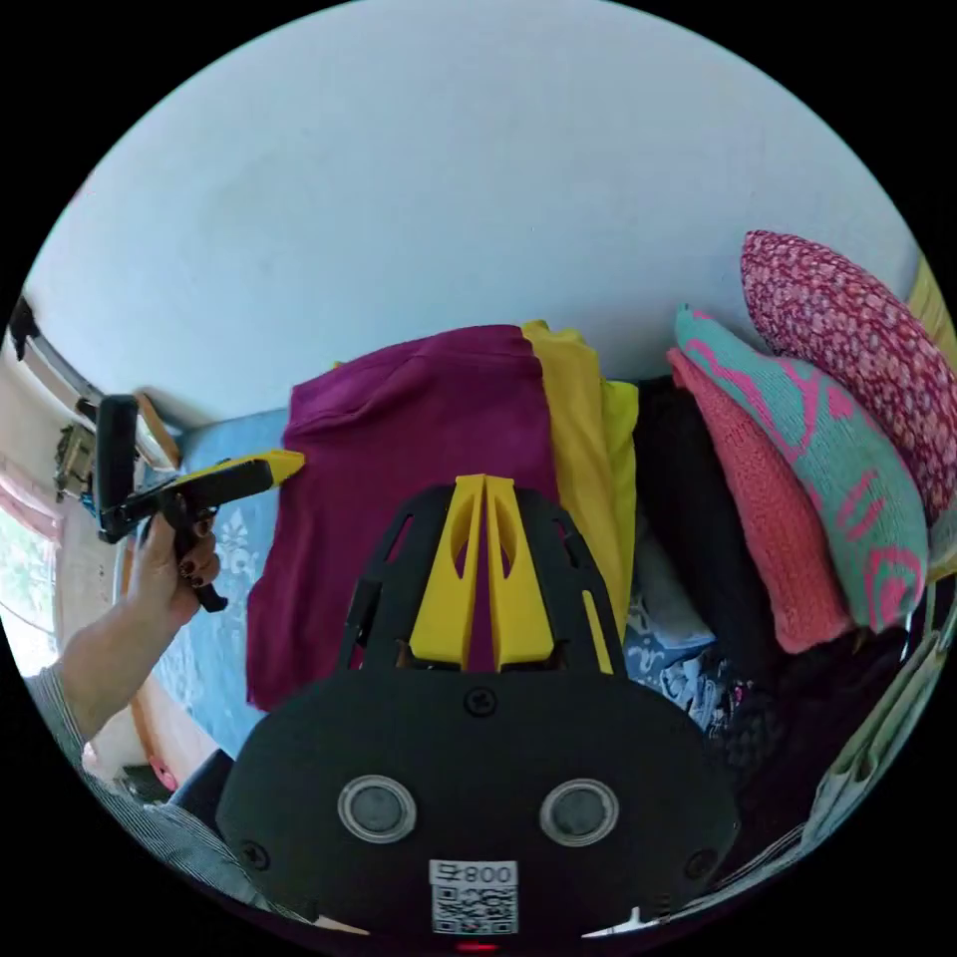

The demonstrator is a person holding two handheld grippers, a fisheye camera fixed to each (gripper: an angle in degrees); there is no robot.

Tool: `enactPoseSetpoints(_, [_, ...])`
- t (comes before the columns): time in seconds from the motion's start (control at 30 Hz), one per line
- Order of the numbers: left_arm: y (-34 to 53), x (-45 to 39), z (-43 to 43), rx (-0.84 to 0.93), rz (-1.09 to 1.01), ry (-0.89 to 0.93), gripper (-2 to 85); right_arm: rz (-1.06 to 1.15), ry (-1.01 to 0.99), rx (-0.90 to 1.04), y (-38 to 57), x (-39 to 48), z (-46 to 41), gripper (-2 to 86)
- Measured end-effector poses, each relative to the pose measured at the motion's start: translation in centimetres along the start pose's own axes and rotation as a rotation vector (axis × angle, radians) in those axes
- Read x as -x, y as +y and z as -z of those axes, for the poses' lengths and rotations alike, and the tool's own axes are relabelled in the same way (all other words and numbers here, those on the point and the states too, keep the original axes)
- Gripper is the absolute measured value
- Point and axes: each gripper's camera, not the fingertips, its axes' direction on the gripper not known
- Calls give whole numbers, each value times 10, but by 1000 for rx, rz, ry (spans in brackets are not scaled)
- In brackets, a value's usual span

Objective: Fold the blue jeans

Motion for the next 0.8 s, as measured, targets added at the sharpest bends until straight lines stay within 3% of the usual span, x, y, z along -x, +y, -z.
enactPoseSetpoints(0.13, [-12, 0, -17, 58, 26, -2, 7, -25, 45, 125, -13, 18, -31, 0])
enactPoseSetpoints(0.4, [43, -45, 0, -11, -108, 227, 2, -19, -75, -100, 52, 45, 57, 0])
enactPoseSetpoints(0.5, [61, -57, -19, 61, -137, 165, 2, -17, -91, -125, 95, 61, 75, 1])
enactPoseSetpoints(0.57, [64, -58, -31, 81, -131, 182, 2, -41, -70, -24, 110, 69, 59, 1])
enactPoseSetpoints(0.8, [90, -98, -21, 11, -216, 144, 1, -72, -89, -46, 120, 88, 96, 1])
